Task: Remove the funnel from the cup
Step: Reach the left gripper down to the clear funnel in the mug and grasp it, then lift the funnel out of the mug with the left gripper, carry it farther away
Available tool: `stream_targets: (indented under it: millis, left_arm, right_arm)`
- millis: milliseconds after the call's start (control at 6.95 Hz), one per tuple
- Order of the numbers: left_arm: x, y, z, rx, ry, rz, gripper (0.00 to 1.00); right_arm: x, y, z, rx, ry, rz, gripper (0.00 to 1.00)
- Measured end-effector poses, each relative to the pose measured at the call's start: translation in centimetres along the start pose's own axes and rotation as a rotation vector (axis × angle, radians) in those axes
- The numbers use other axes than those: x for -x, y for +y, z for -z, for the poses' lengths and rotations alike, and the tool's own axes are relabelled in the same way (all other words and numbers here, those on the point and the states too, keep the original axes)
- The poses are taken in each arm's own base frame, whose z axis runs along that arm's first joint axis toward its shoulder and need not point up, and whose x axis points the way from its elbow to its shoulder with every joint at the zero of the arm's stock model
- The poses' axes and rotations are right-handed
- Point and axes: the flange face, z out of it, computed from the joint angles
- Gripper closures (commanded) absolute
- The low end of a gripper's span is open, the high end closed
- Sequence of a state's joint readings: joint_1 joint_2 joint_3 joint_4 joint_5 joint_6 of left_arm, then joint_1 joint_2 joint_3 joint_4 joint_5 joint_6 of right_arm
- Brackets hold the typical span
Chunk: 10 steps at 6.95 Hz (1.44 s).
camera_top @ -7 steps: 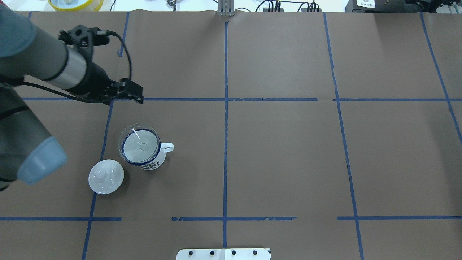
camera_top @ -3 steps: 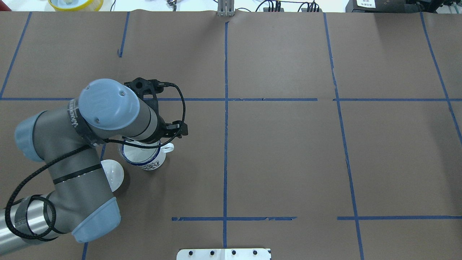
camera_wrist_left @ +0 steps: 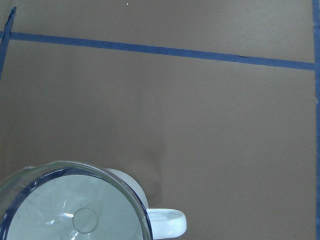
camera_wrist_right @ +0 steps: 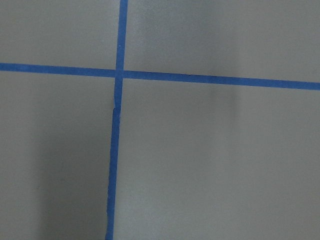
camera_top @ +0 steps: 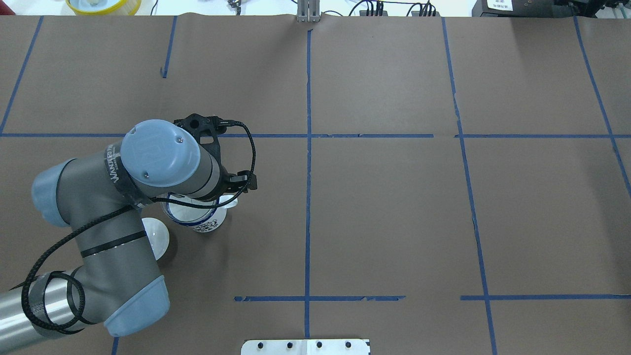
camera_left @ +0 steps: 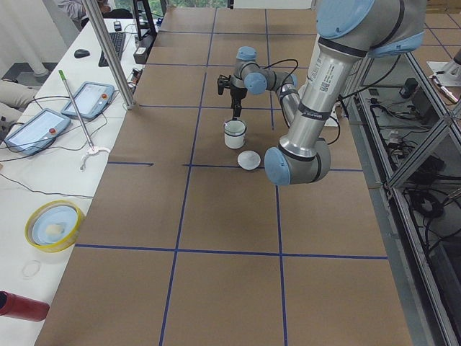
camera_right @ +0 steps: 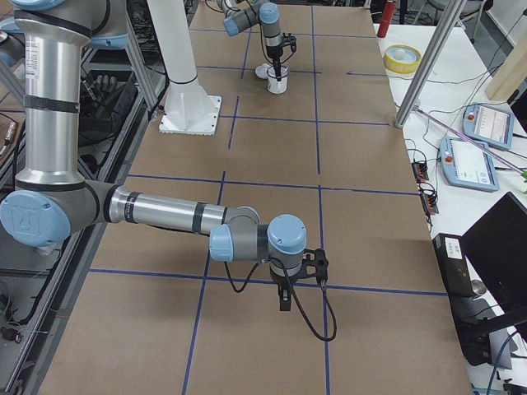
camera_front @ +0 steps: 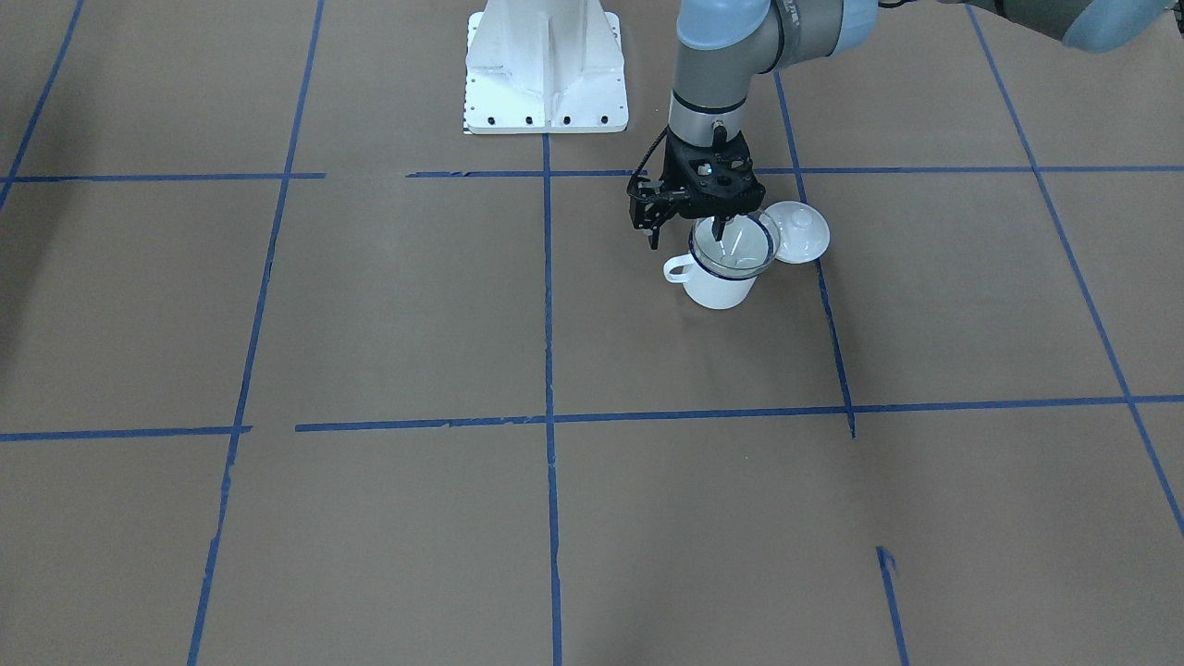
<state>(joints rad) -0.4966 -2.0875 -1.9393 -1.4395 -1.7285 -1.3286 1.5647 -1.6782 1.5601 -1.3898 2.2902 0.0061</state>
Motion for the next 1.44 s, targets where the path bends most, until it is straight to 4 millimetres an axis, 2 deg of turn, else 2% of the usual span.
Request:
stream_targets:
  millis: [144,288,576,720,864,1008,1152,1295,1439]
  left_arm:
    - [0.1,0.0,0.1,0.001,-0.008,0.001,0.89]
    - [0.2,0.1,0.0,0.002,-0.016,0.002,1.0]
    - [0.4,0.2,0.2,0.007,-0.036,0.004,1.0]
    - [0.4,0.3,1.2,0.006,-0.031,0.001,1.0]
    - [0.5,0.5,3.6,0.001,-0.019,-0.003,1.0]
    - [0.9,0.2,6.9,-0.015,0.004,0.001,1.0]
    - [1.3,-0.9,10.2,-0.047,0.036,0.031,1.0]
    - [1.4,-2.2,12.3,-0.099,0.079,0.095,1.0]
    - [1.0,-3.7,13.2,-0.183,0.155,0.193,1.0]
  right_arm:
    - [0.0,0.0,0.0,0.0,0.0,0.0,0.0]
    - [0.0,0.0,0.0,0.0,0.0,0.0,0.0]
    - [0.0,0.0,0.0,0.0,0.0,0.0,0.0]
    - [0.0,0.0,0.0,0.0,0.0,0.0,0.0]
    - [0.0,0.0,0.0,0.0,0.0,0.0,0.0]
    - [0.0,0.0,0.0,0.0,0.0,0.0,0.0]
    - [0.0,0.0,0.0,0.0,0.0,0.0,0.0]
    - [0.0,0.0,0.0,0.0,0.0,0.0,0.0]
    - [0.0,0.0,0.0,0.0,0.0,0.0,0.0]
